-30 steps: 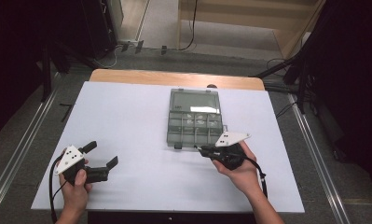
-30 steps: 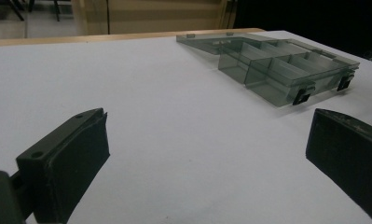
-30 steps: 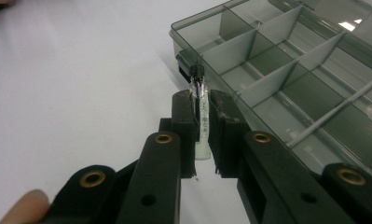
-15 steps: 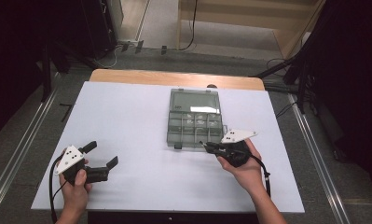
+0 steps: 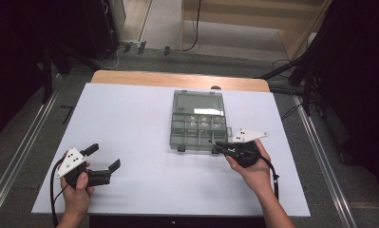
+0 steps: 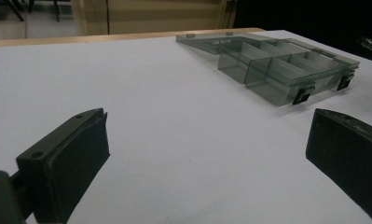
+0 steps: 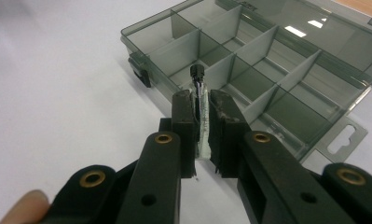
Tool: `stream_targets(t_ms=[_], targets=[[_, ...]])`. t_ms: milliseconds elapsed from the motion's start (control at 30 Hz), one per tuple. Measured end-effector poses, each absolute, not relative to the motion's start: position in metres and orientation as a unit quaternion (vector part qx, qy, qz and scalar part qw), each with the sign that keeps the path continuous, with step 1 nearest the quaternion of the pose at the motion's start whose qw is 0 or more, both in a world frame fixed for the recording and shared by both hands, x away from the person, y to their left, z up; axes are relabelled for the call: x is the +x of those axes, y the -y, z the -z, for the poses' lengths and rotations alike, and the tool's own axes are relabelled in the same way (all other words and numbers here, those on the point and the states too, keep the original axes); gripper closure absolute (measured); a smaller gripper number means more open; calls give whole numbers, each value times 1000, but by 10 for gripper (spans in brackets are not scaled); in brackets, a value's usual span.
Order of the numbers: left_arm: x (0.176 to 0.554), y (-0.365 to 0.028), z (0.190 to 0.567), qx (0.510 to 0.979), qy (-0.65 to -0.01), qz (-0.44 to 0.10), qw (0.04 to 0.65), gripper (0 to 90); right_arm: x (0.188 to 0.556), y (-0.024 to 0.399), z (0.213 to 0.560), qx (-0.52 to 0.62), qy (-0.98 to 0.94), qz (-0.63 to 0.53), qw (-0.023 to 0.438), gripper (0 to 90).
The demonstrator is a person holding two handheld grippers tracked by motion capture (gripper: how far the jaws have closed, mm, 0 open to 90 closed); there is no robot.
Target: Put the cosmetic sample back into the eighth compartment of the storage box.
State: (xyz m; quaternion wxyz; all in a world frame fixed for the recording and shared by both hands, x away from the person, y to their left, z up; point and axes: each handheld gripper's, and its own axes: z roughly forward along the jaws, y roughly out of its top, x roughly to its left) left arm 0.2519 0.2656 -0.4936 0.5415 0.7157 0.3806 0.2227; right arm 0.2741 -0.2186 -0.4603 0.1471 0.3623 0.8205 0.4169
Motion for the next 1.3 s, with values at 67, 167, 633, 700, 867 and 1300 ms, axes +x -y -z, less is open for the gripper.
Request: stream_targets(t_ms=[67,167,633,700,867,1300], targets=[[252,-266,494,715,-381,-223,542,0,275,221,461,364,-820,-417,149,827],[252,-265,494,716,-380,-223,541,0,275,223,461,368,-819,-414,152,827],[252,-265,494,716,-380,-223,540,0,283,230,468,397,-808,-402,168,827],[252,-265,494,716,-381,-224,540,0,284,231,469,400,-807,-400,170,827],[252,-265,494,716,-381,-224,540,0,287,232,473,409,-804,-396,171,827],[252,-265,494,716,-382,-224,540,0,296,228,480,420,-804,-383,173,826]])
